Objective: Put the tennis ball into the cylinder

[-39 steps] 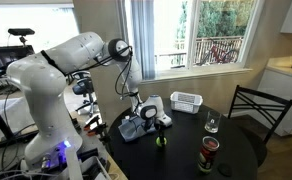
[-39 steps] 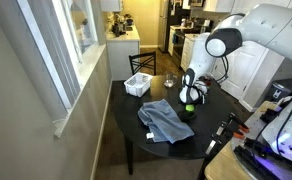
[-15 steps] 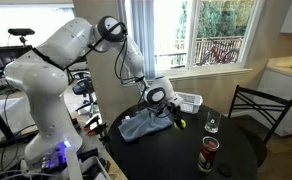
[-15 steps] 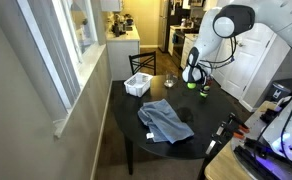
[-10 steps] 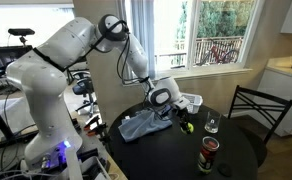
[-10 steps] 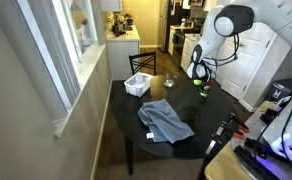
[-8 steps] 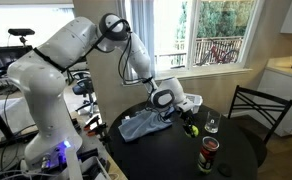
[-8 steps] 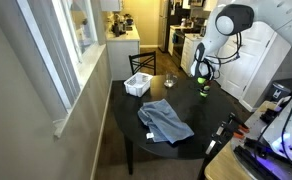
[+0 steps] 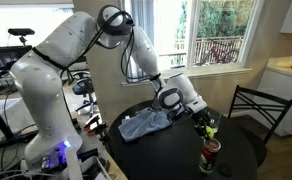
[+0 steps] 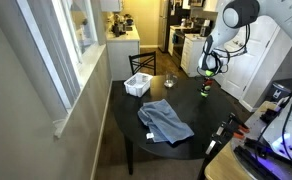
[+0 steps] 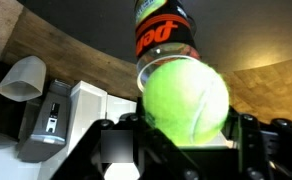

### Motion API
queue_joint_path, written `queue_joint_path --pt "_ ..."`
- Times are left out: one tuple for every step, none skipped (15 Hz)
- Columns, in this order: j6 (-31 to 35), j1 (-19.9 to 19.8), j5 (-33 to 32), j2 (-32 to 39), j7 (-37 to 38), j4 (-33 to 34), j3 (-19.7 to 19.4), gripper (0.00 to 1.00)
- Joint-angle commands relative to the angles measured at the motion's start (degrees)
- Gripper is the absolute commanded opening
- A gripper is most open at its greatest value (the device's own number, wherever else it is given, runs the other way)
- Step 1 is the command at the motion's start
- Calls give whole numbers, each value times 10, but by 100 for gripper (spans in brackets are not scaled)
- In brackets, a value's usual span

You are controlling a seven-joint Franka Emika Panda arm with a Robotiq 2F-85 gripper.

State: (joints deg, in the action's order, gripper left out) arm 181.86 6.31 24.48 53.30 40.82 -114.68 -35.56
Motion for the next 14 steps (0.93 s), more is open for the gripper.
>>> queue_joint_path --pt "30 0 6 -43 -12 -33 21 42" --pt "31 0 6 -45 -12 -34 25 42" --pt "34 -1 7 -43 -11 -32 26 42" --pt "32 -3 8 -40 -9 -29 26 42" --pt "31 -6 9 -38 -8 -27 26 42" --pt "28 -10 9 -36 -8 -26 25 42" --pt "26 -12 10 -35 -7 -26 23 42" --pt "24 -17 10 -35 -7 -26 22 42" --pt "23 -21 10 -36 -7 -27 21 42" --pt "24 -28 10 -36 -8 -28 20 42" --pt "25 -35 10 -36 -9 -29 20 42" --pt "26 -44 10 -36 -10 -28 22 42" --pt "30 -57 9 -38 -12 -26 27 42" --pt "31 -69 10 -33 -11 -18 32 42"
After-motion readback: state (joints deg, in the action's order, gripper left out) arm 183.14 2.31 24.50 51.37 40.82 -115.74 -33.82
